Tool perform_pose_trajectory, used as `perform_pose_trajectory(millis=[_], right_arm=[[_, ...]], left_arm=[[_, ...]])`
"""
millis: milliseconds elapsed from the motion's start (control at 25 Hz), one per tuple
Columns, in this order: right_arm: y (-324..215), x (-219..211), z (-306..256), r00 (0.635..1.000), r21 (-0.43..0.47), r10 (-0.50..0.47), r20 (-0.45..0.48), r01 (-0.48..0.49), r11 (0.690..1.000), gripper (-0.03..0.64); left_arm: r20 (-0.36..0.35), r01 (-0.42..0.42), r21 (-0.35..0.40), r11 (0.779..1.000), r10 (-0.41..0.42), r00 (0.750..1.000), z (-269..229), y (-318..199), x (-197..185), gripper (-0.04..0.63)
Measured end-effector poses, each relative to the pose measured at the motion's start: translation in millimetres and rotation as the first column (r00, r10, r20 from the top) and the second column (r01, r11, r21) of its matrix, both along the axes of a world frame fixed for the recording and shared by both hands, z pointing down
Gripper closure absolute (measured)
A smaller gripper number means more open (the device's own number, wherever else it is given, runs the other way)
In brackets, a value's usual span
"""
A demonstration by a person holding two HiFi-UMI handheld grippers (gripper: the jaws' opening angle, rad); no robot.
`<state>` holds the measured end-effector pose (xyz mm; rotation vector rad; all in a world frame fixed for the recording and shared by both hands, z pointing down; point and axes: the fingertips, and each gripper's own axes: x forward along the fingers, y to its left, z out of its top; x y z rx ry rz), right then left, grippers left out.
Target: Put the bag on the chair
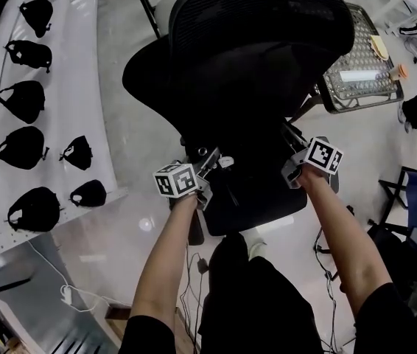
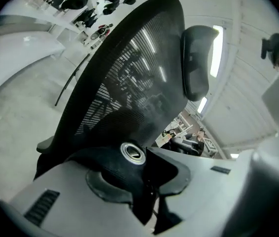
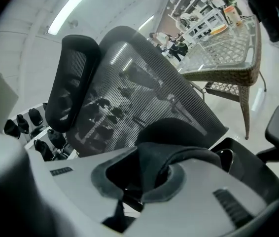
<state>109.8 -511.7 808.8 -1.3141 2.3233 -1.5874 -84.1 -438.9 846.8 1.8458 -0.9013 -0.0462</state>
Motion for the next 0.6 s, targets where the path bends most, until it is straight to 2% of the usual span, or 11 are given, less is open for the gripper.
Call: perform_pose_trajectory(millis=[80, 200, 360, 520, 600], right_arm=[[1.6, -2.1, 4.2, 1.0, -0.018, 0.01, -0.005, -0.01, 1.0, 0.575], [6.3, -10.5, 12.3, 0.998, -0.024, -0.042, -0.045, 0.041, 0.999, 0.542], [20.8, -10.7, 29.1, 0.991, -0.076, -0.093, -0.091, 0.086, 0.993, 0.489], [33.3, -3.3, 42.9, 0.978, -0.125, -0.123, -0.171, 0.102, 0.987, 0.4], [39.0, 0.8, 46.3, 0.971, -0.148, -0.136, -0.197, 0.107, 0.983, 0.382]], left_arm=[[0.026, -0.009, 0.004, 1.0, 0.009, 1.0, 5.6, 3.1, 2.3, 0.506], [0.042, -0.005, -0.025, 1.0, 0.006, 0.999, 15.0, 7.9, 1.7, 0.467], [0.075, -0.004, -0.056, 0.998, 0.009, 0.997, 25.6, 17.0, -2.1, 0.419], [0.124, 0.006, -0.072, 0.997, 0.003, 0.992, 32.8, 25.8, -9.5, 0.364], [0.152, 0.01, -0.061, 0.998, -0.001, 0.988, 32.9, 31.0, -12.9, 0.358]])
